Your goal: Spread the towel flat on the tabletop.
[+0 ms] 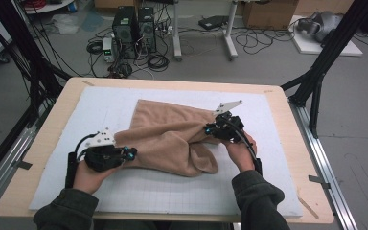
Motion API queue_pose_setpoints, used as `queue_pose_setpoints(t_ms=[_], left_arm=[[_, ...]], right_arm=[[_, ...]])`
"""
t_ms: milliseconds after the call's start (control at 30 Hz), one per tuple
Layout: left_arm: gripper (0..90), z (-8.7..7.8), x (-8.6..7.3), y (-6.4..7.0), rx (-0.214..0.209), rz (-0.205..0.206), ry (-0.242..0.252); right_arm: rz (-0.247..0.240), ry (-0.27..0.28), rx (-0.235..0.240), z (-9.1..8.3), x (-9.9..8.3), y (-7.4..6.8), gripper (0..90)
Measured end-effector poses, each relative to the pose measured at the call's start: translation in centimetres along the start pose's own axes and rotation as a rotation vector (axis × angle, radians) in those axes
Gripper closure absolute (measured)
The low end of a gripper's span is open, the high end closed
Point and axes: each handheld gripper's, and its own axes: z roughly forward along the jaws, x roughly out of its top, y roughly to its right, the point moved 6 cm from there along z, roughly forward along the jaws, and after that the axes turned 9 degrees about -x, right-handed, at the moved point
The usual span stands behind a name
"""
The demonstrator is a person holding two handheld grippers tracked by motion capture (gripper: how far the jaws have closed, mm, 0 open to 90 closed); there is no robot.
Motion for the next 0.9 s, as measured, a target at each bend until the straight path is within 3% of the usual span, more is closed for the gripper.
queue_pose_setpoints(t_ms=[67,133,233,333,433,567,700,900], left_arm=[[86.2,-0.3,0.2,-1.0,0.039,-0.007,0.006],[86.1,0.3,-0.4,-2.1,0.073,-0.022,-0.029],[84.6,1.4,-1.5,-3.3,0.077,-0.070,-0.074],[74.5,1.2,-1.8,-2.8,0.057,-0.064,-0.059],[62.6,0.5,-1.5,-1.9,0.035,-0.042,-0.037],[54.4,-0.3,-2.0,-1.1,0.030,-0.023,-0.055],[51.2,0.0,-3.6,-1.5,0.030,-0.053,-0.092],[50.6,1.7,-6.4,-2.1,0.055,-0.071,-0.176]], right_arm=[[0.018,-0.007,-0.022,0.0,-0.2,0.8,83.1],[0.046,-0.026,-0.016,0.6,-0.7,1.3,83.1],[0.036,-0.051,0.000,1.6,-1.3,1.2,80.0],[0.030,-0.036,0.021,1.4,-1.4,0.5,71.6],[0.020,0.018,0.036,-0.1,-1.3,-0.2,66.1],[-0.021,0.074,0.055,-2.2,-1.5,-1.9,62.8],[-0.069,0.093,0.124,-3.2,-2.4,-4.6,60.2],[-0.164,0.034,0.238,-2.3,-4.4,-8.9,56.2]])
